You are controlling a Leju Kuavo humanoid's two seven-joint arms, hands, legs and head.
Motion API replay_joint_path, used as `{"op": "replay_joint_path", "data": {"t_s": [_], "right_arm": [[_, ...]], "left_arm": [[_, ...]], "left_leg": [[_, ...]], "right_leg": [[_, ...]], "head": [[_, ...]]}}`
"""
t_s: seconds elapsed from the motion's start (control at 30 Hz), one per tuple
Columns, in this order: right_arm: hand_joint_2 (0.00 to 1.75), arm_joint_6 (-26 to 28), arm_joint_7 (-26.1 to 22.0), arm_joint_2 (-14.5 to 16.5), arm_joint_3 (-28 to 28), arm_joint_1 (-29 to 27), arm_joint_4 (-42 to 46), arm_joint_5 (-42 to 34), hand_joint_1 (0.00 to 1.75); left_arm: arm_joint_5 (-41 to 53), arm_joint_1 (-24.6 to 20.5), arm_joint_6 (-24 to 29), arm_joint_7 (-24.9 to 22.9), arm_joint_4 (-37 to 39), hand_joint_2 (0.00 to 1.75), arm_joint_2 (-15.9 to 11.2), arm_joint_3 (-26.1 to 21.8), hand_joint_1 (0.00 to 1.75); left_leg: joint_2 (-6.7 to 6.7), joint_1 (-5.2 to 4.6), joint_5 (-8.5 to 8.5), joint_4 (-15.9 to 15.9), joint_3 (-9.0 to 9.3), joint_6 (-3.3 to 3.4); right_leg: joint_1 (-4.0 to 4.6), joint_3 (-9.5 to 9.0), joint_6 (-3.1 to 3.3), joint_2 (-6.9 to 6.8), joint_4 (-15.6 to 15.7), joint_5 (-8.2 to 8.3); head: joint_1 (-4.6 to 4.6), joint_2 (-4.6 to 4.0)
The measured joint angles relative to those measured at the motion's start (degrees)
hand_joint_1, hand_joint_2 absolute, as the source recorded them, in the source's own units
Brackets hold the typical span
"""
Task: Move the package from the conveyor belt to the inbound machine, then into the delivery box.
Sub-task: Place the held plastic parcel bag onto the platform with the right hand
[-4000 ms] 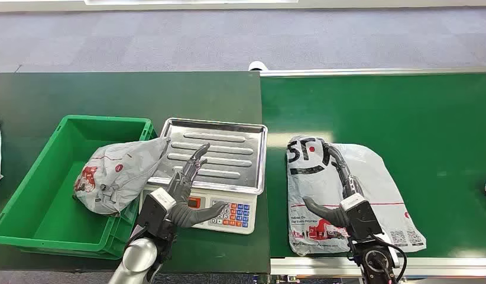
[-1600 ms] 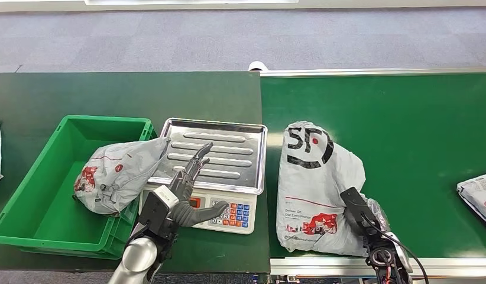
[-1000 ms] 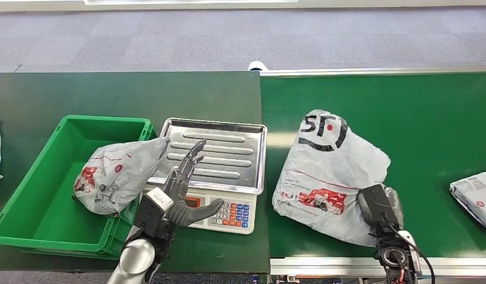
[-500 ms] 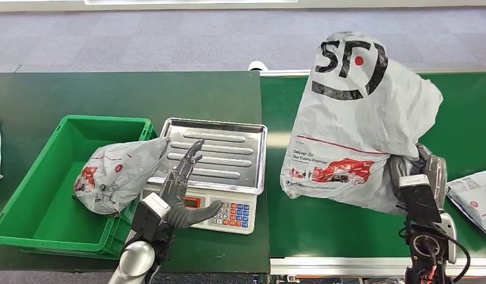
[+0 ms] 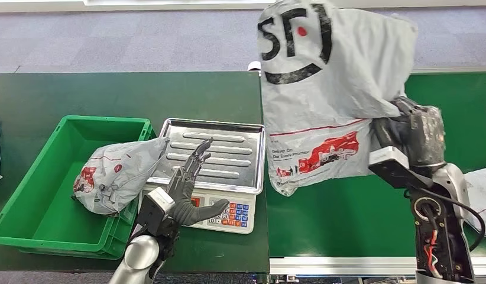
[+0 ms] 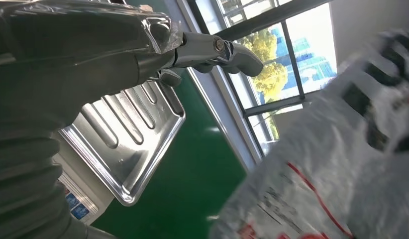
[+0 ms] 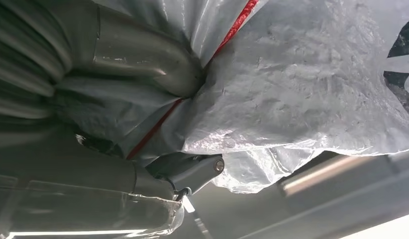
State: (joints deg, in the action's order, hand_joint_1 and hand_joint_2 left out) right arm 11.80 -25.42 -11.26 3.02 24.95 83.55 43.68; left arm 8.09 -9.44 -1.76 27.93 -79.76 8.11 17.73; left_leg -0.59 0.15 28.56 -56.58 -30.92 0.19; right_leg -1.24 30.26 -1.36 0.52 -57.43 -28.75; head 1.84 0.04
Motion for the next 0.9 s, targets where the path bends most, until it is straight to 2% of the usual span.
{"op": "replay_joint_path", "data": {"t_s": [0.1, 0.2, 0.43, 0.53, 0.7, 0.9], "right_arm": [[1.75, -1.9, 0.0, -0.5, 8.3, 6.1, -6.1, 4.7, 1.75], [1.75, -2.8, -0.8, -1.1, 15.7, 11.0, -11.4, 5.5, 1.75], [1.75, -5.5, -0.5, -1.3, 27.2, 18.7, -21.0, 7.8, 1.75], [1.75, -4.1, 0.3, -0.4, 32.8, 21.8, -26.4, 9.1, 1.75], [1.75, -1.6, 0.6, 1.0, 39.2, 24.3, -33.7, 10.3, 1.75], [1.75, -4.4, -1.2, 2.4, 42.9, 25.7, -39.4, 6.0, 1.75]], "left_arm": [[-0.6, -1.4, -0.7, 0.0, 1.5, 1.75, 0.0, 0.7, 0.00], [-1.0, -2.4, -1.0, 0.0, 2.3, 1.75, 0.0, 1.0, 0.00], [-1.9, -2.7, -0.6, 0.1, 3.5, 1.75, -0.7, 1.1, 0.00], [-2.4, -2.5, -0.2, 0.6, 4.0, 1.75, -0.9, 1.1, 0.00], [-2.6, -2.5, 0.0, 0.9, 4.6, 1.75, -1.1, 1.2, 0.00], [-2.6, -2.6, 0.0, 0.9, 4.6, 1.75, -1.2, 1.2, 0.00]], "left_leg": [[0.00, 0.01, -0.06, 0.0, 0.01, -0.04], [-0.10, 0.01, -0.12, 0.0, -0.01, -0.06], [-0.03, 0.01, -0.12, 0.0, -0.13, -0.05], [-0.10, 0.01, -0.14, 0.0, -0.11, -0.07], [-0.13, 0.01, -0.17, 0.0, -0.13, -0.10], [-0.10, 0.01, -0.16, 0.0, -0.14, -0.10]], "right_leg": [[0.01, 0.04, 0.02, 0.02, 0.0, 0.02], [0.01, 0.05, 0.04, -0.10, -0.1, 0.02], [0.00, 0.11, 0.04, -0.05, -0.1, 0.03], [0.01, 0.12, 0.04, -0.11, -0.1, 0.03], [0.02, 0.11, 0.04, -0.13, -0.1, 0.03], [0.01, 0.15, 0.04, -0.11, -0.1, 0.03]], "head": [[0.01, 0.00], [0.01, 0.00], [-0.01, 0.00], [0.01, 0.00], [0.01, 0.00], [-0.01, 0.00]]}}
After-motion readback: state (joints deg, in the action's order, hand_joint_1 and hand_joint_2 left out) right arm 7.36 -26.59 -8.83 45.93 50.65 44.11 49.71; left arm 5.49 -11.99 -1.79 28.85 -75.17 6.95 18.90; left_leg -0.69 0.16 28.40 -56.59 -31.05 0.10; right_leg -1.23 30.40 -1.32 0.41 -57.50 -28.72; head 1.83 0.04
